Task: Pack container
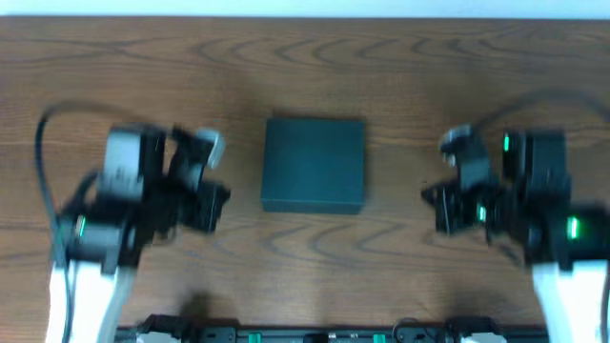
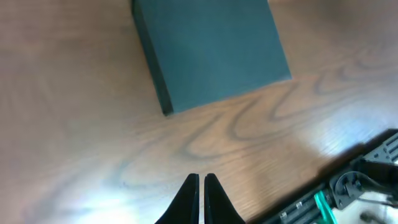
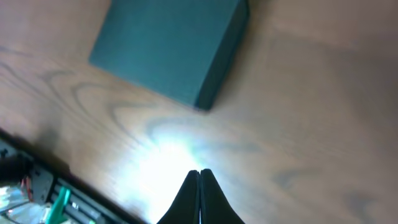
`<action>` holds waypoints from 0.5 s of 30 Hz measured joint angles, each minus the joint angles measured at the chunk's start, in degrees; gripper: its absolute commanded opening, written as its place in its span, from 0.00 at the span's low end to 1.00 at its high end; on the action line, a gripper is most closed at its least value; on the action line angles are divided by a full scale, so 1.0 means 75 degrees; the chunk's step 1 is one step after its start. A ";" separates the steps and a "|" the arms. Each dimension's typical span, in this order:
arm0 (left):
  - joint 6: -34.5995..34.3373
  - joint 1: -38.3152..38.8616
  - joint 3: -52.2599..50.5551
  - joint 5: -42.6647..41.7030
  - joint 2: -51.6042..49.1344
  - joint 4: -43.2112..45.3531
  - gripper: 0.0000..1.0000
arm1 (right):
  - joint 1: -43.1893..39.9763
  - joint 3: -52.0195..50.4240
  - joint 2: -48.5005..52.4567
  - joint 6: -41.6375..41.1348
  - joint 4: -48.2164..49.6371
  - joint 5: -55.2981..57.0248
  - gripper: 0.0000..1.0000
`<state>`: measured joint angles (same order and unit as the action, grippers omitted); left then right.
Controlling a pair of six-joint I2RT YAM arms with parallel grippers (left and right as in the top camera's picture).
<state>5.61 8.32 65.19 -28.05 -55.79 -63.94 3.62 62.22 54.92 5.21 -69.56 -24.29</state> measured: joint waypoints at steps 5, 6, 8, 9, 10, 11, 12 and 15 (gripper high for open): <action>-0.0729 0.0006 -0.1492 -0.0003 0.2955 -0.0277 0.06 | 0.0006 -0.1271 -0.2844 -0.0391 -0.0560 -0.0108 0.12; -0.0915 0.0006 -0.1740 -0.0003 0.3386 -0.0356 0.14 | 0.0006 -0.1349 -0.3302 -0.0498 -0.0629 -0.0140 0.38; -0.1189 0.0009 -0.2011 -0.0006 0.3908 -0.0405 0.95 | 0.0006 -0.1384 -0.3905 -0.0845 -0.0682 -0.0178 0.99; -0.1326 0.0006 -0.2043 0.0000 0.4039 -0.0408 0.96 | 0.0006 -0.1390 -0.4077 -0.1023 -0.0676 -0.0189 0.99; -0.1399 0.0006 -0.2043 0.0000 0.4092 -0.0385 0.95 | 0.0006 -0.1393 -0.4173 -0.1166 -0.0676 -0.0198 0.99; -0.1501 0.0006 -0.2043 0.0000 0.4124 -0.0353 0.95 | 0.0006 -0.1393 -0.4246 -0.1381 -0.0699 -0.0210 0.99; -0.1565 0.0006 -0.2043 0.0000 0.4130 -0.0356 0.96 | 0.0006 -0.1393 -0.4275 -0.1571 -0.0758 -0.0219 0.99; -0.1772 0.0006 -0.2043 0.0000 0.4127 -0.0510 0.95 | 0.0006 -0.1416 -0.4278 -0.2550 -0.1113 -0.0341 0.99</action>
<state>-7.68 8.36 49.87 -28.05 -24.84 -67.77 3.66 51.59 22.83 -13.91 -77.91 -26.85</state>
